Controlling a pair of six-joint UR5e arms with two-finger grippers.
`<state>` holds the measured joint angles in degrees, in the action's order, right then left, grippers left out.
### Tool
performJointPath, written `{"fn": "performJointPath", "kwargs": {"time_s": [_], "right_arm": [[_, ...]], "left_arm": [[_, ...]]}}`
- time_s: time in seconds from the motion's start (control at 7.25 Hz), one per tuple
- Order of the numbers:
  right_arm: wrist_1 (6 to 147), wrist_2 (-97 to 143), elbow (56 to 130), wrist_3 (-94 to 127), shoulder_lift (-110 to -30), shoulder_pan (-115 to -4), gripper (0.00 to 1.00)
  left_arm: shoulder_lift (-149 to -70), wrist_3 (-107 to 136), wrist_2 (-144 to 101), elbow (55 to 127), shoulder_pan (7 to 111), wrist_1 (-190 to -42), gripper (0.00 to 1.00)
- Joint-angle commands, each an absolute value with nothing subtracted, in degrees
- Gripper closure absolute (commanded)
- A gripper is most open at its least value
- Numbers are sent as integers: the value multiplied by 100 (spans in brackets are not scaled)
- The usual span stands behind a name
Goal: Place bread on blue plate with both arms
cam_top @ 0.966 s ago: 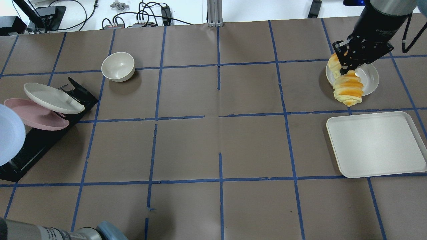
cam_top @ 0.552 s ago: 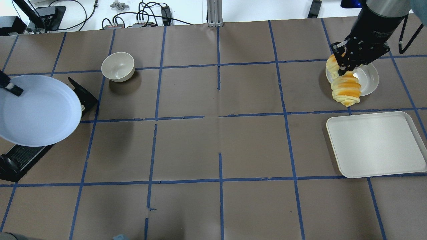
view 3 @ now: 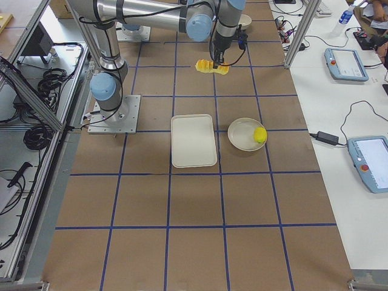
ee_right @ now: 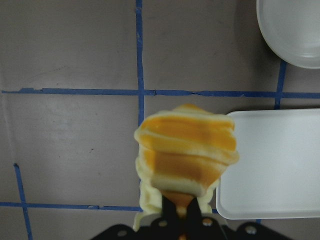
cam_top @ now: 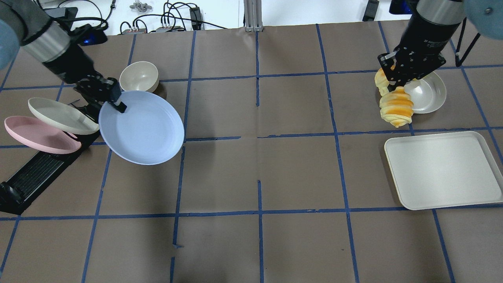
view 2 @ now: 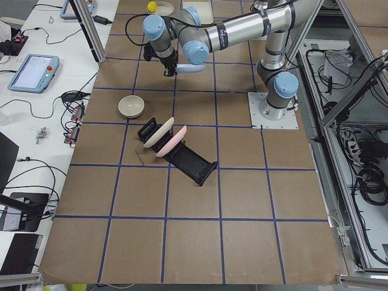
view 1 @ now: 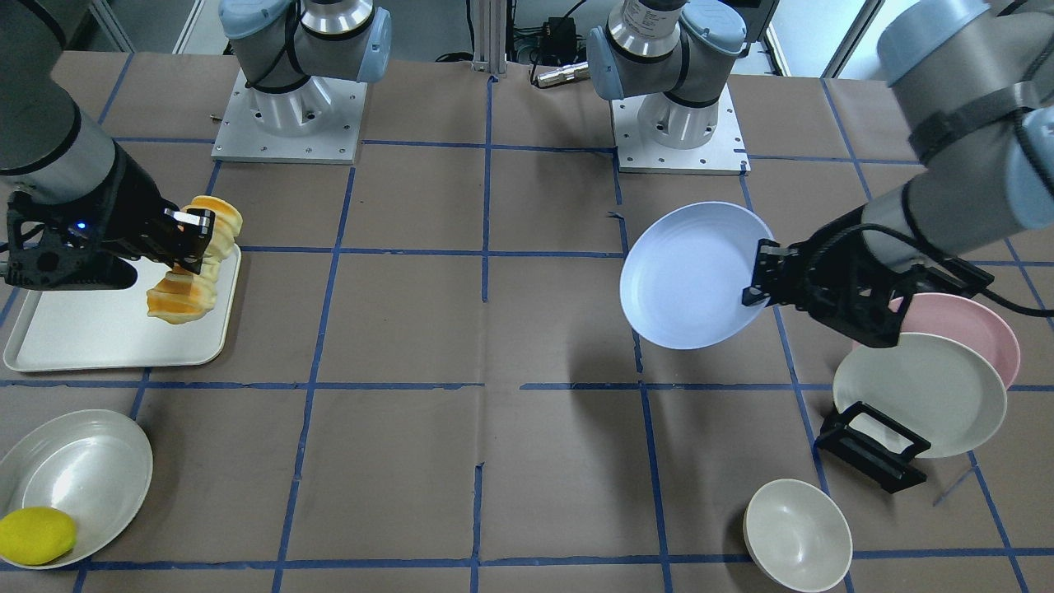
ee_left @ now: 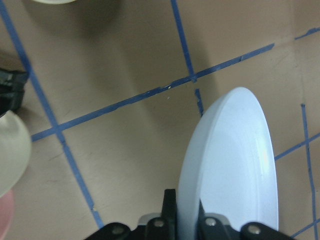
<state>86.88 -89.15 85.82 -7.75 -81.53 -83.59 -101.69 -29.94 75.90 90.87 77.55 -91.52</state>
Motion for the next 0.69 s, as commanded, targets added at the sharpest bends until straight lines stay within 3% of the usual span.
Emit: {"fn": "performJointPath", "kwargs": {"time_s": [0.0,0.55], "right_arm": [[8955,-8912,8587,-265,-7920,-8840,92],[8938,-8948,8657,9,-7761,-8947,91]], "left_arm": [[-10361,-2119,7078,9735,8540,-8380,88],[-11554,-532,6372,10064,9305,-6089,86]]}}
